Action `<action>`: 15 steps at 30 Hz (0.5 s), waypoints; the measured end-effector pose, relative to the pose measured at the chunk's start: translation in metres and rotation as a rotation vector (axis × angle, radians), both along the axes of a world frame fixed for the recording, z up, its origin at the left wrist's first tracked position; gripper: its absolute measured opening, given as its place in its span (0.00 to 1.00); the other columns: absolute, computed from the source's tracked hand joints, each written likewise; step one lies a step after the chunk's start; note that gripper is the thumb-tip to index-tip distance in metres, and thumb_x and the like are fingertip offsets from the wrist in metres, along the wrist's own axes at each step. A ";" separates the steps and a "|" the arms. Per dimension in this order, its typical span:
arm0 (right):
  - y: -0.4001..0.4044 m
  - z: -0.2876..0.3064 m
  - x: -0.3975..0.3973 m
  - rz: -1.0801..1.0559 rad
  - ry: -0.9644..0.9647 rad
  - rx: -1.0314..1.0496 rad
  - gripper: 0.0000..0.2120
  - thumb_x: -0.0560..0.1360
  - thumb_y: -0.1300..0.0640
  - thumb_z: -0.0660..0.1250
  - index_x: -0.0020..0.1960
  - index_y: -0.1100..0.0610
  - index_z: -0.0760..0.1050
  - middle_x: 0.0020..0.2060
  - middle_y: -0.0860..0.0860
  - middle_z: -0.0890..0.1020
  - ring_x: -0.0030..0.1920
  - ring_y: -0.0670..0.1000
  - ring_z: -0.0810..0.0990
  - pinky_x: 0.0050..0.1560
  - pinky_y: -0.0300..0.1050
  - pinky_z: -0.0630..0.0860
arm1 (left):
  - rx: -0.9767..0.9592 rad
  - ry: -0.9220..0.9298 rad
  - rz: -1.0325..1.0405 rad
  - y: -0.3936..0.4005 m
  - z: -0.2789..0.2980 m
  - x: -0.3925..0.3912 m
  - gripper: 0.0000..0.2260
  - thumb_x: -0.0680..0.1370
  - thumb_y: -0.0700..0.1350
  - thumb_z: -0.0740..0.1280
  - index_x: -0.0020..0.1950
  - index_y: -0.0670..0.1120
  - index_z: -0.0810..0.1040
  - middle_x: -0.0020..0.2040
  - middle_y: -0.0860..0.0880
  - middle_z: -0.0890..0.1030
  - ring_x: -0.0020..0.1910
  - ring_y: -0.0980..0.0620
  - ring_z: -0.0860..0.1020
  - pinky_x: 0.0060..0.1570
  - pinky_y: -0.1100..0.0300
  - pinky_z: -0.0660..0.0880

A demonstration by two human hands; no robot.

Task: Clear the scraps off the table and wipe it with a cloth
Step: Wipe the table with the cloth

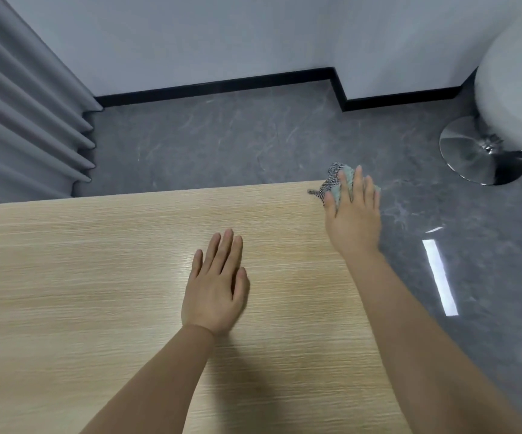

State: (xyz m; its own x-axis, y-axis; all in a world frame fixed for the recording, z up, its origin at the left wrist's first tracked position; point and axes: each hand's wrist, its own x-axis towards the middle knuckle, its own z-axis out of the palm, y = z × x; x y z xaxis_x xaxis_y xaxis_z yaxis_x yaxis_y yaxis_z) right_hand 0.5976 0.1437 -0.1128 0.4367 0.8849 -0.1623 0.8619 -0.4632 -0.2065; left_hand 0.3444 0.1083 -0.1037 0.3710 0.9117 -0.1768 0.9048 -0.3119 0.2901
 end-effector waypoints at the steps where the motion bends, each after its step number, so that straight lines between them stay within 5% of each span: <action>1: 0.001 0.001 -0.009 -0.029 -0.019 -0.012 0.27 0.81 0.42 0.39 0.77 0.51 0.42 0.76 0.54 0.43 0.76 0.56 0.41 0.75 0.54 0.38 | -0.001 -0.003 0.002 0.000 0.000 0.000 0.25 0.79 0.55 0.39 0.76 0.56 0.42 0.76 0.60 0.40 0.73 0.62 0.34 0.73 0.59 0.34; 3: 0.001 0.005 -0.033 0.050 -0.026 0.002 0.28 0.79 0.39 0.37 0.76 0.47 0.42 0.76 0.54 0.42 0.76 0.59 0.39 0.73 0.55 0.34 | -0.006 -0.004 0.006 0.000 0.000 0.001 0.25 0.79 0.55 0.40 0.76 0.56 0.43 0.76 0.60 0.40 0.73 0.62 0.34 0.73 0.59 0.34; 8: -0.005 0.008 -0.063 0.629 0.023 0.023 0.24 0.79 0.39 0.38 0.75 0.39 0.46 0.76 0.50 0.44 0.76 0.55 0.39 0.73 0.55 0.34 | 0.004 0.010 0.003 0.000 -0.001 0.001 0.25 0.79 0.54 0.40 0.76 0.55 0.42 0.76 0.59 0.40 0.74 0.61 0.34 0.73 0.58 0.35; 15: 0.004 -0.001 0.000 0.047 0.018 0.081 0.24 0.82 0.48 0.42 0.77 0.52 0.49 0.77 0.53 0.47 0.76 0.53 0.43 0.75 0.51 0.39 | 0.001 0.001 -0.003 0.000 0.000 0.000 0.25 0.78 0.55 0.39 0.76 0.56 0.42 0.76 0.59 0.40 0.74 0.62 0.34 0.73 0.58 0.36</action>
